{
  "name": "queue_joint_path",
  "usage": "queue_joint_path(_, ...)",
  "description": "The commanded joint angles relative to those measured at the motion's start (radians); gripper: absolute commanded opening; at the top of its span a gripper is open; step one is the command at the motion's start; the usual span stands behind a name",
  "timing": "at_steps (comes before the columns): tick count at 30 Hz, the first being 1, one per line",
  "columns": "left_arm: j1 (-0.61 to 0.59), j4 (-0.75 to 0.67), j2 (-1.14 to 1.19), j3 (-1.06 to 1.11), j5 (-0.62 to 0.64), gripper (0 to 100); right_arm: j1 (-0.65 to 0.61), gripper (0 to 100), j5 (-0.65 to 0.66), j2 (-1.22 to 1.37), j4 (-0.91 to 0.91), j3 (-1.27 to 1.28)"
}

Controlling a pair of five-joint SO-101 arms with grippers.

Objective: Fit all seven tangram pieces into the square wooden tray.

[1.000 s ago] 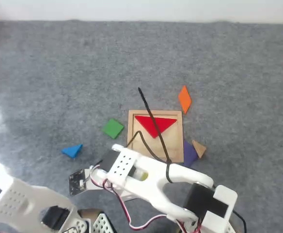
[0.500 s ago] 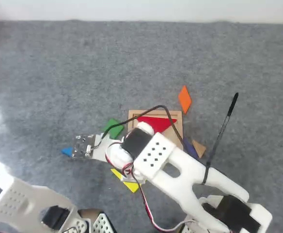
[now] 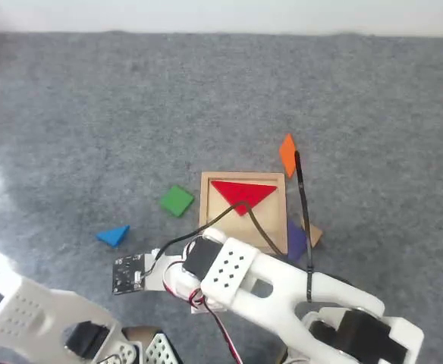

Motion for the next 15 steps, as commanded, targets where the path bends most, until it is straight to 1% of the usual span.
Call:
queue_joint_path(1,0.008,0.002,-0.009,-0.042,-0.008,28,-0.008,38.5,0.008,-0.033,0.110,-0.025)
queue_joint_path(3,0.006,0.002,-0.014,-0.042,-0.008,28,-0.002,34.1,-0.063,-0.102,0.189,-0.054)
queue_joint_path(6,0.008,0.006,-0.017,-0.042,-0.006,28,0.004,26.3,-0.170,-0.308,0.262,-0.074)
queue_joint_path(8,0.009,0.009,-0.018,-0.041,-0.005,28,0.071,21.0,-0.232,-0.455,0.286,-0.057)
queue_joint_path(10,0.009,0.028,-0.018,-0.042,-0.005,28,0.243,15.8,-0.215,-0.596,0.272,-0.003)
queue_joint_path(13,0.009,0.074,-0.046,-0.051,-0.005,28,0.550,8.0,-0.186,-0.777,0.185,0.114)
queue_joint_path(15,0.012,0.107,-0.084,-0.051,-0.003,28,0.697,7.1,-0.176,-0.881,0.114,0.227)
